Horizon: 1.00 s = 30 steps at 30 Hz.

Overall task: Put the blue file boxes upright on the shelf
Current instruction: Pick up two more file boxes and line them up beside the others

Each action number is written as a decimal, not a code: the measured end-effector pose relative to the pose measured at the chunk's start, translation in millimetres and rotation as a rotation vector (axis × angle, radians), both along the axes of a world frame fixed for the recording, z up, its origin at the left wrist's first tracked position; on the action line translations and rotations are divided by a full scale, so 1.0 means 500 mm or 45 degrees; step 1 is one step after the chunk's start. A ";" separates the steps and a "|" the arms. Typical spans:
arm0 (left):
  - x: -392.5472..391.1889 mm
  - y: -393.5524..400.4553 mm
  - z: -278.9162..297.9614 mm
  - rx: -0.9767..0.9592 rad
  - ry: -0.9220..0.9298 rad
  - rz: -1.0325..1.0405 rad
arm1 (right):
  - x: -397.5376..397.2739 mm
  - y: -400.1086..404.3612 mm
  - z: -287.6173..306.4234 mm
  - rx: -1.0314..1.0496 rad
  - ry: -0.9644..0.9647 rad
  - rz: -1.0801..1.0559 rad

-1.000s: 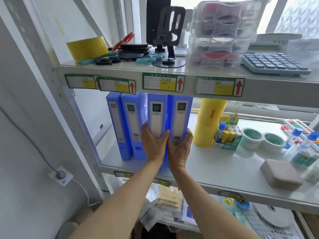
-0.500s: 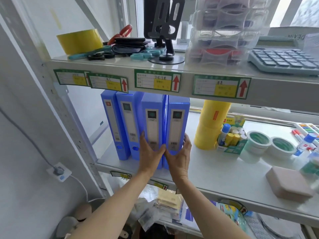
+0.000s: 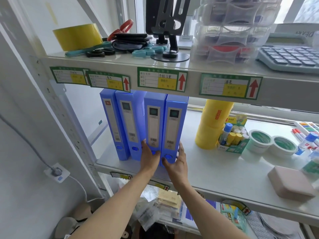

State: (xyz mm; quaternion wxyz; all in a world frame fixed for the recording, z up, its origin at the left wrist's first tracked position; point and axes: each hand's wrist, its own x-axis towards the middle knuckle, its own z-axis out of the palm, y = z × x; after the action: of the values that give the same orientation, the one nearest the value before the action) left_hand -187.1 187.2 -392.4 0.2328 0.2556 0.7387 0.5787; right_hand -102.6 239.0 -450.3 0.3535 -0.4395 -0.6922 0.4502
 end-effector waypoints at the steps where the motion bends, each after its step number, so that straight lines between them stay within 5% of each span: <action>1: -0.005 0.001 -0.004 -0.001 -0.014 0.003 | -0.002 0.000 -0.001 -0.001 -0.002 0.002; 7: -0.016 -0.008 -0.022 -0.001 0.044 -0.041 | -0.003 0.000 -0.006 -0.024 -0.019 0.003; 11: -0.001 -0.057 -0.036 -0.224 0.195 -0.073 | 0.001 0.001 0.001 -0.040 -0.084 0.000; 15: -0.028 -0.156 -0.037 -0.141 0.510 0.233 | 0.004 0.021 -0.001 -0.098 -0.147 0.015; 18: -0.128 -0.183 -0.034 -0.106 0.361 0.493 | 0.009 0.034 0.001 -0.134 -0.183 0.064; 24: -0.279 -0.157 -0.026 -0.170 0.118 -0.224 | -0.010 0.053 0.009 -0.008 -0.229 0.167; 30: -0.271 -0.105 -0.027 -0.089 0.037 -0.459 | -0.020 0.047 0.019 0.037 -0.288 0.236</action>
State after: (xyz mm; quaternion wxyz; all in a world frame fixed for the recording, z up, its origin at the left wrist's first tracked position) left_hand -322.5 134.8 -405.7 0.3309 0.3840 0.7039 0.4976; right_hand -112.8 262.3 -440.6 0.2366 -0.4164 -0.7717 0.4185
